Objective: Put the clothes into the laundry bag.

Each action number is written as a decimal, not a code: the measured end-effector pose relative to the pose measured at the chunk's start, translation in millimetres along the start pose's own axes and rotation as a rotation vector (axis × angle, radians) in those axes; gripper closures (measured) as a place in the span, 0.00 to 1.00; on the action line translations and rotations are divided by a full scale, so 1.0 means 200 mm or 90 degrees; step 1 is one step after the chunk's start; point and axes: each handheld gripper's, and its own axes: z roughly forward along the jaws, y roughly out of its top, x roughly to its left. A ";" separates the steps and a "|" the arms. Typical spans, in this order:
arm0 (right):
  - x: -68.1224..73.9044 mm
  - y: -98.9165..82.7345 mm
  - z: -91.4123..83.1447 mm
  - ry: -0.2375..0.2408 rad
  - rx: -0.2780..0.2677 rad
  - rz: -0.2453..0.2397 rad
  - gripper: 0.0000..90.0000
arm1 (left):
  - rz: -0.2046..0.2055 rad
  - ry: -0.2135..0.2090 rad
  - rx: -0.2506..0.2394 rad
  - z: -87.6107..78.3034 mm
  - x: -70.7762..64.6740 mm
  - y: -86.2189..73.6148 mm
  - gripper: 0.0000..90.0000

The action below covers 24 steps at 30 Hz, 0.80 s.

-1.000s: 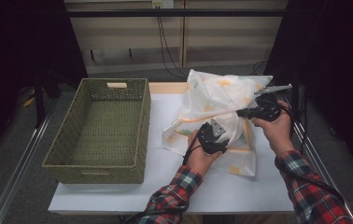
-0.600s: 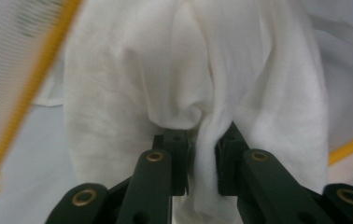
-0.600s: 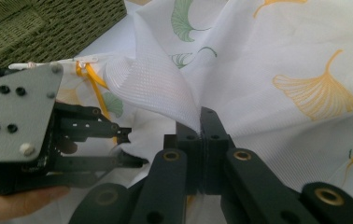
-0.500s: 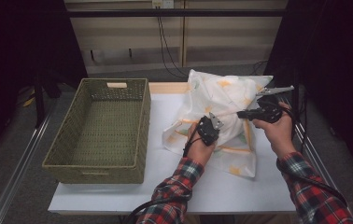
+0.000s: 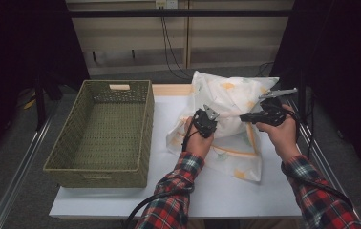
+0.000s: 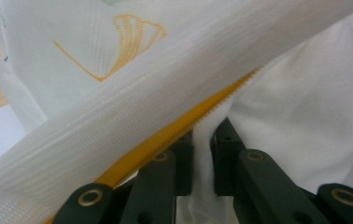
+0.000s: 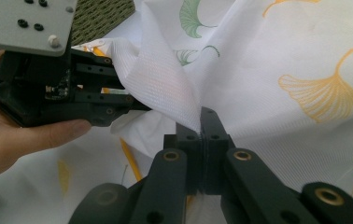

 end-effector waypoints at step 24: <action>0.03 0.02 0.04 -0.014 -0.017 -0.010 0.78 | -0.056 0.017 -0.019 -0.03 0.12 -0.01 0.80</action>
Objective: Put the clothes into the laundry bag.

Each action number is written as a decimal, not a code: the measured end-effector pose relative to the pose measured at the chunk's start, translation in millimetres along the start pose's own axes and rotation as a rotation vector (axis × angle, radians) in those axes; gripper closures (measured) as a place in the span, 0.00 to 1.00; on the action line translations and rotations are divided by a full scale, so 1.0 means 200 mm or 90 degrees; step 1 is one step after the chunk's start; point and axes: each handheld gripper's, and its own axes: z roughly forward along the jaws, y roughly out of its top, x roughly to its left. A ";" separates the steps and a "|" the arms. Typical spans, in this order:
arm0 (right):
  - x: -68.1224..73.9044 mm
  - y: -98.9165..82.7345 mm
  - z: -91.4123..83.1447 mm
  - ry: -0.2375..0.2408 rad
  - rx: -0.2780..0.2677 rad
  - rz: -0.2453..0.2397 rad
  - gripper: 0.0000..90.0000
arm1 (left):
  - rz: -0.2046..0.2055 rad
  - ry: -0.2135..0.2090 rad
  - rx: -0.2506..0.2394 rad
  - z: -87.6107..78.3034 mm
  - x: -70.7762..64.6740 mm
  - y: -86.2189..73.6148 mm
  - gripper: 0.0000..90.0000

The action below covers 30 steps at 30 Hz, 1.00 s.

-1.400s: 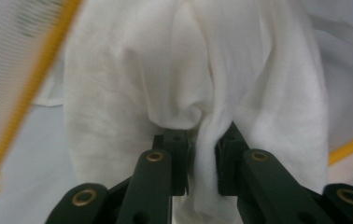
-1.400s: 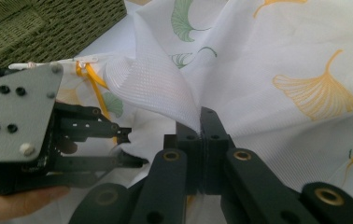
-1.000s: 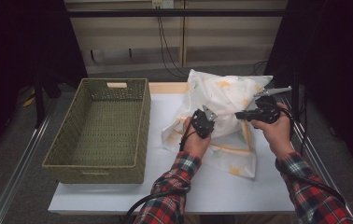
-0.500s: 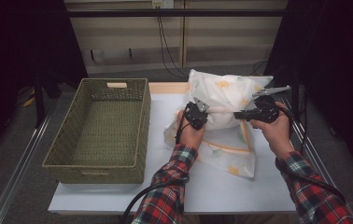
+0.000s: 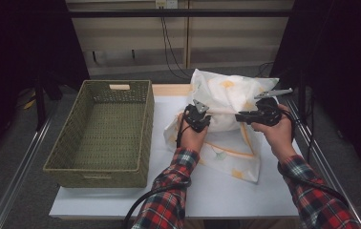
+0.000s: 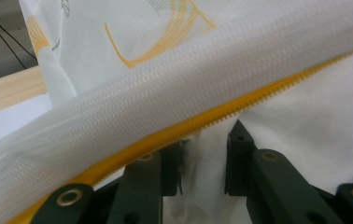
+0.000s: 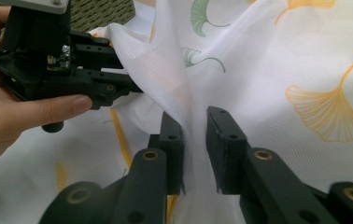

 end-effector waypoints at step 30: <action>0.10 0.11 0.04 -0.021 -0.004 -0.049 0.99 | -0.019 -0.058 -0.037 -0.28 -0.08 -0.06 0.35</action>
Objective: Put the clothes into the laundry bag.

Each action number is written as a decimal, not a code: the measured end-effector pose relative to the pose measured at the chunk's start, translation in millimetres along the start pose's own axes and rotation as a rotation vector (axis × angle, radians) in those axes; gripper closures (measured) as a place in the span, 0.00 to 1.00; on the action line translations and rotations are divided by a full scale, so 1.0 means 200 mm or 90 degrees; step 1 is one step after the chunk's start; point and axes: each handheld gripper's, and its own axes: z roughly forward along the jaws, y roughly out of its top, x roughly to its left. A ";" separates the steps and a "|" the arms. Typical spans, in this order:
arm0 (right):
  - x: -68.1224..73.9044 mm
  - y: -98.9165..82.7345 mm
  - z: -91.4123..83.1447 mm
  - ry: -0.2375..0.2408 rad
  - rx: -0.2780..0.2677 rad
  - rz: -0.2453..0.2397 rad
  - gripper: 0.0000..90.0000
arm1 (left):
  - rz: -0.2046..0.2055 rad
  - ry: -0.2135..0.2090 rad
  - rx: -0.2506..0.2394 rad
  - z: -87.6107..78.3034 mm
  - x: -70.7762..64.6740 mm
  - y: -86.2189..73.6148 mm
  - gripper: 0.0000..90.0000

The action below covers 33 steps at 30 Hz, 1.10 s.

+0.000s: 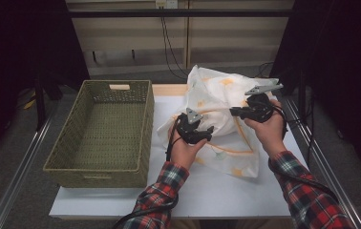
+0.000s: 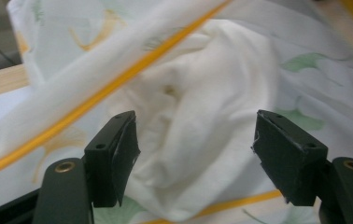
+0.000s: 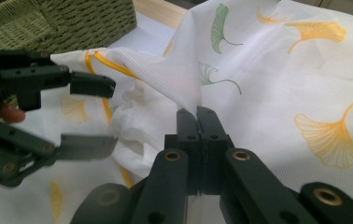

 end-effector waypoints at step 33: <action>-0.04 -0.05 -0.04 0.041 -0.007 0.018 0.99 | 0.036 0.054 0.019 0.31 0.12 0.01 1.00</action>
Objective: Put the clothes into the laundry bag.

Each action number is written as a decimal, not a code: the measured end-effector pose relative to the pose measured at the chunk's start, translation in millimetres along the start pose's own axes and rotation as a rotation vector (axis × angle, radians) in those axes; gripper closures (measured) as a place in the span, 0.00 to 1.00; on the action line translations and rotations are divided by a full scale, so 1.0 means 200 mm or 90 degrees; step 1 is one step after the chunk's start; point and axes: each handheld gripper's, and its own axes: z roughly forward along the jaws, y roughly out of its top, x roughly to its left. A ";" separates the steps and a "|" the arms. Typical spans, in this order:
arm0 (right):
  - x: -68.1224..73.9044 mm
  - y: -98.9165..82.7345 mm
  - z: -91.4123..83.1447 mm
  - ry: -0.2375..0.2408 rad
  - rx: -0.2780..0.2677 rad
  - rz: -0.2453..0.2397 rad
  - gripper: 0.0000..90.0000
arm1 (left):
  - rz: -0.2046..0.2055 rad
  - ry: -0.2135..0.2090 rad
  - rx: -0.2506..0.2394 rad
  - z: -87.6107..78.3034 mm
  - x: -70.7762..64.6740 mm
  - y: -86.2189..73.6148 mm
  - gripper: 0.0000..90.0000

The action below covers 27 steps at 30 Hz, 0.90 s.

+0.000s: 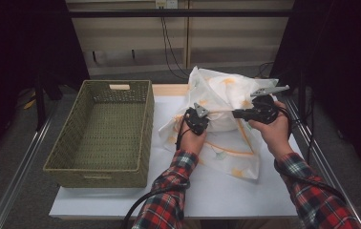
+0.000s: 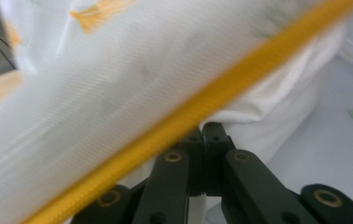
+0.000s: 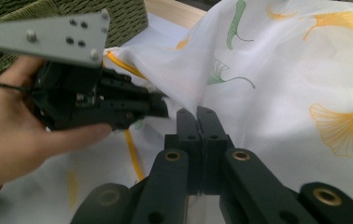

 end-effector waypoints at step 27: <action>0.08 -0.02 0.06 0.029 0.019 -0.007 0.99 | -0.081 -0.009 0.007 -0.11 0.01 -0.06 0.39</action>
